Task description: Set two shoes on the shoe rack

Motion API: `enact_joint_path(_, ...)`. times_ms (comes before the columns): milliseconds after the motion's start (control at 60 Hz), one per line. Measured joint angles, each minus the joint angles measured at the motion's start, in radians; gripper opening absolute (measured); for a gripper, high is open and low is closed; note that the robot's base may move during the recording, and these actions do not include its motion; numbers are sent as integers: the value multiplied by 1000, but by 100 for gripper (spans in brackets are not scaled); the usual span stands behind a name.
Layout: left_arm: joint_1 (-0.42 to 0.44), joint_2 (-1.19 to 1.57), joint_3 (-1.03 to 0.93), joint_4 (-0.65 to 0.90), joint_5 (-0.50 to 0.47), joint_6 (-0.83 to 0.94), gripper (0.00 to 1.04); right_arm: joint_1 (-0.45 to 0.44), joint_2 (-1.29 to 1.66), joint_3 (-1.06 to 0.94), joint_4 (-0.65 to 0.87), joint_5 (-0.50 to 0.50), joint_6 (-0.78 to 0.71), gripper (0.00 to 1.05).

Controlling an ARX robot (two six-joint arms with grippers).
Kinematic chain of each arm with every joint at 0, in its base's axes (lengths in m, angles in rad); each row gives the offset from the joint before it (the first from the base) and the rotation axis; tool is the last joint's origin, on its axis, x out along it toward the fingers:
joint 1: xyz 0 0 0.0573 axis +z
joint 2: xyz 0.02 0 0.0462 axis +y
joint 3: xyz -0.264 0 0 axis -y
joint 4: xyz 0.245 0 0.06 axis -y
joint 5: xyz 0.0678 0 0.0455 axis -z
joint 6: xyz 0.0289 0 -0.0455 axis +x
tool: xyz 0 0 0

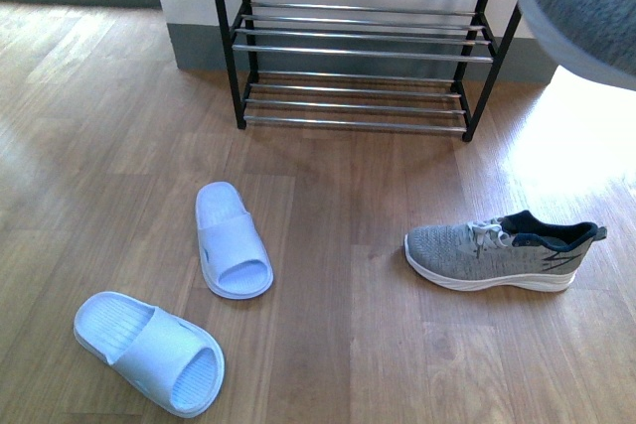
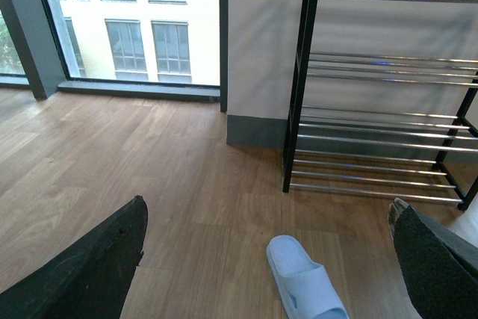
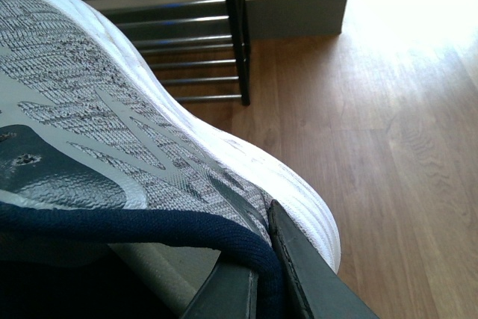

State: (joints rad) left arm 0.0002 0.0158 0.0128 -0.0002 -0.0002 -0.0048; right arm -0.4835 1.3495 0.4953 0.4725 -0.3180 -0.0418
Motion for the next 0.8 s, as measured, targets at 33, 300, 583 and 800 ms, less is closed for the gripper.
enact_joint_path(33,0,0,0,0,0,0,95,-15,-22,-9,-2,-6,10,2)
enact_joint_path(300,0,0,0,0,0,0,95,-53,-84,-36,-8,-28,46,2)
enact_joint_path(583,0,0,0,0,0,0,95,-53,-84,-37,-8,-32,47,2)
enact_joint_path(800,0,0,0,0,-2,0,95,-51,-85,-39,-8,-46,47,2)
